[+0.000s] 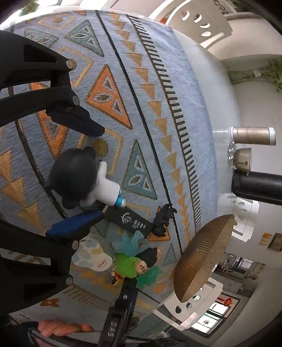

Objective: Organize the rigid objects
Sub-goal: 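Grasp the black-and-white figure with the left gripper while the right gripper grasps the yellow bar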

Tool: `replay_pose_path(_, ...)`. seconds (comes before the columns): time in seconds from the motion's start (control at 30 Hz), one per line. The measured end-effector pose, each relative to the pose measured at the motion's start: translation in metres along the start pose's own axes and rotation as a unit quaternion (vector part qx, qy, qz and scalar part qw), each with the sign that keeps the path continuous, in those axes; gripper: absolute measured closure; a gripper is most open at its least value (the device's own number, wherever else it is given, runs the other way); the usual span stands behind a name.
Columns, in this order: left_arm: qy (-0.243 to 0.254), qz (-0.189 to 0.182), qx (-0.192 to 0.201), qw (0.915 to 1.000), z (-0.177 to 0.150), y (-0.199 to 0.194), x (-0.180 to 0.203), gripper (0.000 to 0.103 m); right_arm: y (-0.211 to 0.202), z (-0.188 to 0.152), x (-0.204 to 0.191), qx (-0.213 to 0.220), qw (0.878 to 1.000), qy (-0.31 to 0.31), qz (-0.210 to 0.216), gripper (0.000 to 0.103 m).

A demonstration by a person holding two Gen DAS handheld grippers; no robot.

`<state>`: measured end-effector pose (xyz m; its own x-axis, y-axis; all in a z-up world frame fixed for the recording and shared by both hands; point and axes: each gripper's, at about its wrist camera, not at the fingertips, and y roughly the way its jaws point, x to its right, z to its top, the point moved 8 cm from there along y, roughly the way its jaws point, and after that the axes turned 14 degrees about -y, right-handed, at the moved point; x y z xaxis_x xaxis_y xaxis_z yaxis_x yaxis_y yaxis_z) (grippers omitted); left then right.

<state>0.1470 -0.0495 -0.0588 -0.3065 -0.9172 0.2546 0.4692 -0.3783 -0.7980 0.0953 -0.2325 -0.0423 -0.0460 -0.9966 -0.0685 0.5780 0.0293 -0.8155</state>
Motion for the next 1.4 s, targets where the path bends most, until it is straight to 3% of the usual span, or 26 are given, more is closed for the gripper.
replay_pose_path(0.13, 0.004, -0.009, 0.0, 0.9999, -0.001, 0.0, 0.006, 0.035, 0.003, 0.003, -0.003, 0.004, 0.999, -0.026, -0.033, 0.05)
replay_pose_path(0.23, 0.012, 0.007, 0.002, 0.9999, -0.001, 0.003, 0.009, 0.043, 0.009, 0.005, -0.008, -0.002, 0.996, -0.055, -0.065, 0.049)
replay_pose_path(0.27, 0.014, 0.011, 0.003, 0.9998, -0.002, 0.003, 0.01, 0.05, 0.01, 0.004, -0.011, -0.003, 0.995, -0.069, -0.077, 0.049)
replay_pose_path(0.33, 0.025, 0.014, -0.002, 0.9996, -0.006, 0.001, 0.012, 0.051, 0.008, 0.004, -0.015, 0.001, 0.992, -0.094, -0.086, 0.052)
replay_pose_path(0.5, 0.019, 0.006, 0.001, 0.9998, -0.024, -0.021, 0.018, 0.051, -0.003, -0.01, -0.012, -0.008, 0.992, -0.119, -0.04, 0.066)
replay_pose_path(0.6, -0.008, 0.012, 0.02, 0.9997, -0.038, -0.042, 0.017, 0.051, -0.018, -0.031, -0.012, -0.006, 0.989, -0.148, 0.016, 0.07)
replay_pose_path(0.67, -0.034, 0.009, 0.018, 0.9992, -0.047, -0.051, 0.016, 0.051, -0.035, -0.054, -0.02, -0.003, 0.978, -0.196, 0.067, 0.071)
replay_pose_path(0.8, -0.068, -0.009, 0.015, 0.9975, -0.066, -0.061, 0.018, 0.051, -0.054, -0.086, -0.012, -0.006, 0.967, -0.243, 0.07, 0.071)
replay_pose_path(0.93, -0.072, -0.015, 0.021, 0.997, -0.073, -0.063, 0.02, 0.051, -0.066, -0.094, 0.016, -0.015, 0.979, -0.187, 0.079, 0.07)
replay_pose_path(0.97, -0.073, -0.018, 0.02, 0.9969, -0.073, -0.063, 0.02, 0.05, -0.066, -0.093, 0.019, -0.015, 0.98, -0.176, 0.087, 0.07)
replay_pose_path(1.03, -0.071, -0.018, 0.018, 0.9971, -0.076, -0.064, 0.021, 0.05, -0.065, -0.092, 0.021, -0.015, 0.982, -0.17, 0.081, 0.059)
replay_pose_path(1.07, -0.07, -0.019, 0.014, 0.9973, -0.078, -0.064, 0.022, 0.048, -0.064, -0.092, 0.019, -0.014, 0.982, -0.176, 0.072, 0.044)
replay_pose_path(1.1, -0.068, -0.017, 0.01, 0.9975, -0.081, -0.063, 0.023, 0.045, -0.063, -0.09, 0.017, -0.01, 0.981, -0.184, 0.061, 0.039)
replay_pose_path(1.23, -0.052, 0.007, 0.006, 0.9986, -0.083, -0.053, 0.026, 0.043, -0.046, -0.079, 0.002, -0.003, 0.978, -0.203, 0.038, 0.037)
replay_pose_path(1.33, -0.034, 0.029, 0.005, 0.999, -0.08, -0.045, 0.03, 0.042, -0.043, -0.074, -0.004, -0.001, 0.978, -0.207, 0.025, 0.047)
replay_pose_path(1.4, -0.03, 0.032, 0.006, 0.999, -0.078, -0.043, 0.032, 0.042, -0.042, -0.073, -0.007, 0.005, 0.978, -0.209, 0.027, 0.061)
